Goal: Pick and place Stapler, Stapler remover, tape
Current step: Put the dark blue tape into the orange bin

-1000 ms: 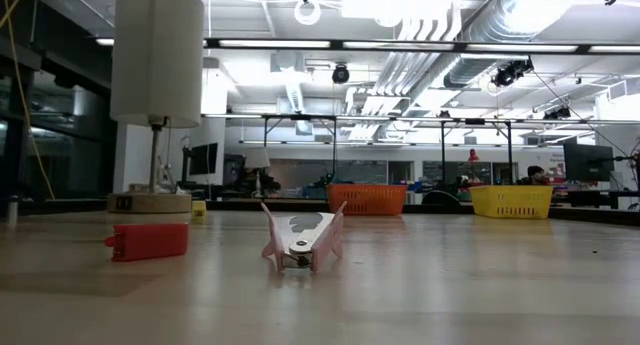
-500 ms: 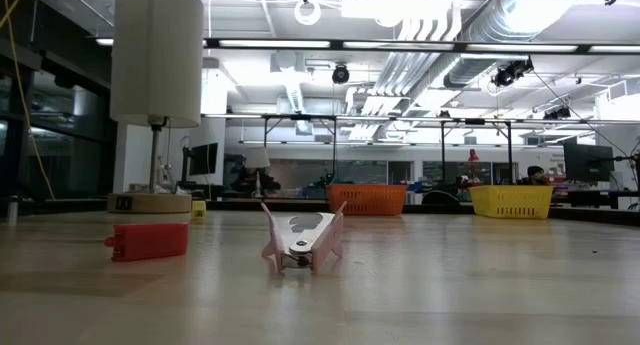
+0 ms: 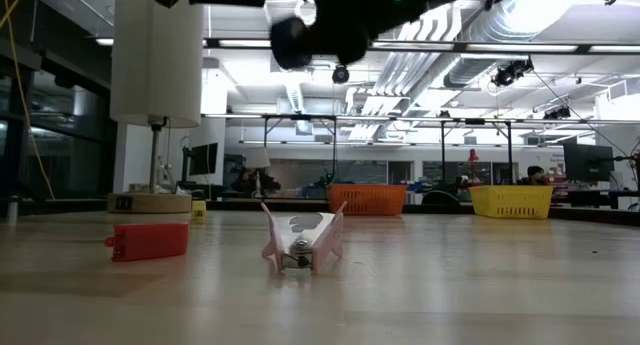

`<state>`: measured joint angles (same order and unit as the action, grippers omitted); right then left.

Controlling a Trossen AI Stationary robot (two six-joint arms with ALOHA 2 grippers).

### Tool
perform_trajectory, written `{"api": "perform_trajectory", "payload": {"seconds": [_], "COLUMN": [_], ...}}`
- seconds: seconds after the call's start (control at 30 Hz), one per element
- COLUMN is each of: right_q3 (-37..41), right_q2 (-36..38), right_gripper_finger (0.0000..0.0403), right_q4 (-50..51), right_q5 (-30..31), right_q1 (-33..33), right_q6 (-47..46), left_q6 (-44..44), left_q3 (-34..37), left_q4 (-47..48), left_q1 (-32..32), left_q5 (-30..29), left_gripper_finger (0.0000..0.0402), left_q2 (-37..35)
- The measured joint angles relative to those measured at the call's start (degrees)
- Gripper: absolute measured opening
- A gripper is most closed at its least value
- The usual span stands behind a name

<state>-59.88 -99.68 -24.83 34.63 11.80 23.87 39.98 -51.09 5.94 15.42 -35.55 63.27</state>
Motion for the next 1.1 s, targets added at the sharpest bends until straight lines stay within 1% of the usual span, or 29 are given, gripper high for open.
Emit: {"api": "perform_trajectory", "payload": {"seconds": [0.13,0.23,0.3,0.43,0.53,0.67,0.8,0.87,0.97,1.1], "right_q3": [0.00,0.00,0.00,0.00,-0.02,-0.02,-0.02,-0.02,-0.04,-0.04], "right_q2": [1.76,3.93,5.44,8.22,9.02,9.03,9.03,8.84,7.46,3.86], "right_gripper_finger": [0.0028,0.0028,0.0028,0.0028,0.0028,0.0028,0.0028,0.0028,0.0028,0.0028], "right_q4": [9.45,16.45,20.27,25.84,27.94,29.82,29.98,28.38,24.48,19.68], "right_q5": [2.06,-0.27,-4.72,-17.91,-25.97,-33.40,-37.91,-38.97,-39.21,-38.73], "right_q1": [-4.82,-9.52,-13.42,-22.60,-29.68,-38.42,-44.60,-46.31,-46.73,-46.48], "right_q6": [-8.33,-14.71,-17.97,-21.43,-22.92,-25.35,-28.37,-31.47,-35.33,-37.28], "left_q6": [-3.51,-5.98,-7.86,-11.17,-13.38,-14.99,-16.00,-16.43,-17.44,-19.55], "left_q3": [0.05,0.11,0.04,0.07,0.07,0.08,0.09,0.09,0.09,0.11], "left_q4": [5.70,10.47,12.23,16.43,18.78,19.98,19.95,19.90,19.32,19.97], "left_q1": [0.00,0.00,0.00,0.11,0.09,0.09,0.09,0.09,0.09,0.09], "left_q5": [-1.37,-1.49,-1.49,-1.41,-1.23,-1.17,-1.12,-1.12,-1.13,-0.91], "left_gripper_finger": [0.0217,0.0217,0.0217,0.0217,0.0217,0.0217,0.0217,0.0217,0.0217,0.0217], "left_q2": [-0.63,-1.19,-1.30,-1.40,-1.43,-1.43,-1.43,-1.41,-1.30,-1.27]}}
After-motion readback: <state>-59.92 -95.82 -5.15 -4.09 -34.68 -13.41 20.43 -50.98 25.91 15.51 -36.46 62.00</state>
